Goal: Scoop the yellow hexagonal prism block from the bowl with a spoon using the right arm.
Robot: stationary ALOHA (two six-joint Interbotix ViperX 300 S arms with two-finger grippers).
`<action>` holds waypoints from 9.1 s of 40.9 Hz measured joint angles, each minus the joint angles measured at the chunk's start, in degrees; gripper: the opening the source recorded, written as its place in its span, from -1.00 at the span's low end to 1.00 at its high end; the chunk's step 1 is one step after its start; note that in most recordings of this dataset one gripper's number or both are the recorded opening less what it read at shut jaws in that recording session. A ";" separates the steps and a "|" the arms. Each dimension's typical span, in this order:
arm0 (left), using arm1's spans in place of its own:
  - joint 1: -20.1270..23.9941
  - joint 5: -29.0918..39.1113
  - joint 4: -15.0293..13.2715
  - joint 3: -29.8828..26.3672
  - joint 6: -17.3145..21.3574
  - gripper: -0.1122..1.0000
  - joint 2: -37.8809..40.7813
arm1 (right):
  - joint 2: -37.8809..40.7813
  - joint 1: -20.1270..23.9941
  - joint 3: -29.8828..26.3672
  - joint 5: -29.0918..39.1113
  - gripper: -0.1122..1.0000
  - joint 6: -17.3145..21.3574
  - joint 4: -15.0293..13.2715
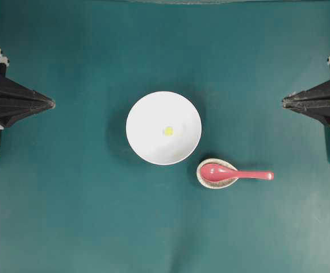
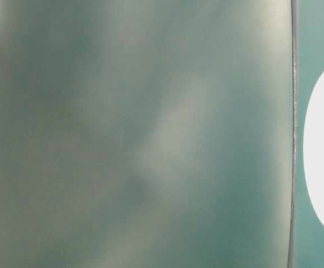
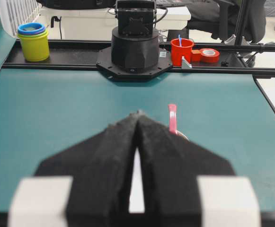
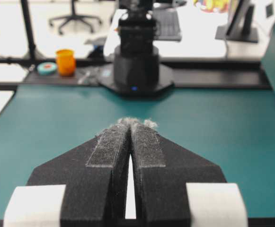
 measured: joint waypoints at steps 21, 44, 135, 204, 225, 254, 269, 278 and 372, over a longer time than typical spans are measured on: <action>0.18 3.08 0.26 -0.44 -0.26 -0.81 0.00 | 0.70 -2.02 0.00 2.29 -0.82 0.09 1.05; 0.18 3.34 0.35 -0.44 0.44 -0.80 0.00 | 1.05 -2.02 0.09 2.20 -0.01 0.97 2.11; 1.85 3.43 0.44 -0.44 0.70 -0.80 -0.09 | 70.05 38.94 7.29 -59.33 0.18 5.10 40.61; 1.85 3.43 0.53 -0.44 0.70 -0.81 0.00 | 68.64 39.02 8.00 -57.13 -0.41 3.87 42.80; 1.85 6.33 0.44 -0.44 0.44 -0.81 -0.09 | 44.03 31.90 7.73 -42.01 -0.41 -12.48 42.89; 1.85 6.68 0.44 -0.44 0.09 -0.80 -0.09 | 26.63 -3.69 -13.71 23.55 -0.41 -27.60 42.10; 1.85 6.94 0.53 -0.44 0.62 -0.80 0.00 | 33.31 -9.84 -22.41 33.22 -0.41 -27.51 40.96; 1.85 7.91 0.44 -0.44 0.62 -0.80 0.00 | 39.46 -10.46 -29.00 42.01 -0.41 -25.75 39.64; 1.85 8.79 0.79 -0.44 0.79 -0.80 0.09 | 63.72 -8.88 -53.44 70.14 -0.41 -2.99 12.74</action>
